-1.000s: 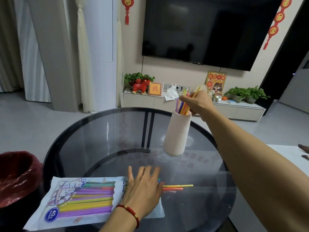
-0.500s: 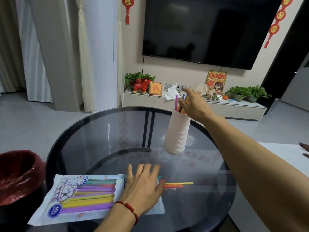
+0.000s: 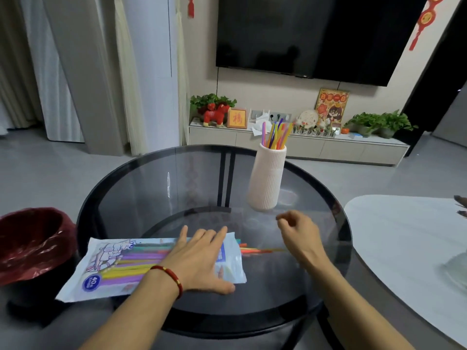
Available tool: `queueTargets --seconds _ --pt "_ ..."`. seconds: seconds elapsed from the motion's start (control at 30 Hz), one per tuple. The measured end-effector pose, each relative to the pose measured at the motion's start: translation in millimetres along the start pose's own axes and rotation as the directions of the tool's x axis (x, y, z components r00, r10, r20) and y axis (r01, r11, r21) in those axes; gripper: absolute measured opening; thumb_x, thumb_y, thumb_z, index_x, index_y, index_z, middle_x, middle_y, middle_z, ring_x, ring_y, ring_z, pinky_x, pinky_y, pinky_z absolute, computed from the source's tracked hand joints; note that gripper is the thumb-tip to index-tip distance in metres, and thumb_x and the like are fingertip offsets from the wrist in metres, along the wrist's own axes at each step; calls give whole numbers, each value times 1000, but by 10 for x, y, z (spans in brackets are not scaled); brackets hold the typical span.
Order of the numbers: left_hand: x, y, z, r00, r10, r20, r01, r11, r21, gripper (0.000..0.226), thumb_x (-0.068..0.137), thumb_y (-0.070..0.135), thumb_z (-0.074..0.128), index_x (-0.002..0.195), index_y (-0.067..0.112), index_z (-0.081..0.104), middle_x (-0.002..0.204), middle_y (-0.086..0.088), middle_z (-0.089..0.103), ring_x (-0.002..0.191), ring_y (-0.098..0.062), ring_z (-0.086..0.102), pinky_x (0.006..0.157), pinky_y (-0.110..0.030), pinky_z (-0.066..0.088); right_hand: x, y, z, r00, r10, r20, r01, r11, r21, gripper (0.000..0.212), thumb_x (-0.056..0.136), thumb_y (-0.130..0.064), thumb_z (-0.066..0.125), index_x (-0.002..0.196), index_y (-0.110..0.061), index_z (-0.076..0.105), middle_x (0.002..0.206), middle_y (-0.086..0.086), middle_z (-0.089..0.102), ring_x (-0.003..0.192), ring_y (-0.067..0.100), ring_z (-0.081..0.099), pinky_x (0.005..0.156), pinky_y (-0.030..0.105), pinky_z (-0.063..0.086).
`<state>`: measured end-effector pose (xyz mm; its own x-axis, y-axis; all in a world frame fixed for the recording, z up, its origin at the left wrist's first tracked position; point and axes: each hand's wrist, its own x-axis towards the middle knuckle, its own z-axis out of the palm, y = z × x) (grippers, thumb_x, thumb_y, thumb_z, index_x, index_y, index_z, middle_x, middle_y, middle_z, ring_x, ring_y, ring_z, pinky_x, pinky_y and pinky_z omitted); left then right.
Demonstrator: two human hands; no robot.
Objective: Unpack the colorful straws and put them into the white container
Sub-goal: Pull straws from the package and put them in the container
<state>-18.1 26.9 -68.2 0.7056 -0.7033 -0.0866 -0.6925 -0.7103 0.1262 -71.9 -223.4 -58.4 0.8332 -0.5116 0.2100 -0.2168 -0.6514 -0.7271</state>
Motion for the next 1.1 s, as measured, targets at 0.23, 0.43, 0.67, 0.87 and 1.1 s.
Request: queueTargets --seconds 0.23,0.43,0.67,0.87,1.1 --pt "-62 -17 -86 986 10 -166 -18 999 -42 101 64 81 50 150 33 25 135 15 44 125 -14 43 114 -49 28 -342 167 151 972 -50 229 32 996 79 38 110 -31 44 142 -20 61 137 -7 61 118 8 54 99 25 39" --pt "-79 27 -54 969 47 -244 -57 998 -34 99 63 83 50 147 35 28 125 17 46 107 -11 46 96 -36 38 -451 15 335 954 -83 289 -16 946 323 25 105 -33 59 127 -22 65 114 -4 74 91 6 72 70 15 54" --pt "-82 22 -21 972 53 -229 -56 998 -6 105 63 83 51 151 39 13 125 14 42 112 -14 44 103 -41 35 -443 -30 514 972 -61 227 -61 866 497 7 97 -17 73 98 -11 76 74 7 79 57 12 69 55 26 55" --pt "-107 -114 -37 993 -20 -117 28 997 71 100 65 82 48 147 57 -4 133 5 35 125 -19 37 114 -58 23 -263 115 268 968 -15 250 -129 824 552 5 93 -10 78 97 -9 80 78 15 79 62 18 70 59 25 58" --pt "-61 111 -36 992 -55 -112 44 995 -95 88 73 87 36 150 46 20 155 9 25 145 -16 20 119 -62 7 -243 126 170 937 -41 346 -193 765 615 8 85 -8 85 90 -9 78 77 10 79 64 19 72 59 23 58"
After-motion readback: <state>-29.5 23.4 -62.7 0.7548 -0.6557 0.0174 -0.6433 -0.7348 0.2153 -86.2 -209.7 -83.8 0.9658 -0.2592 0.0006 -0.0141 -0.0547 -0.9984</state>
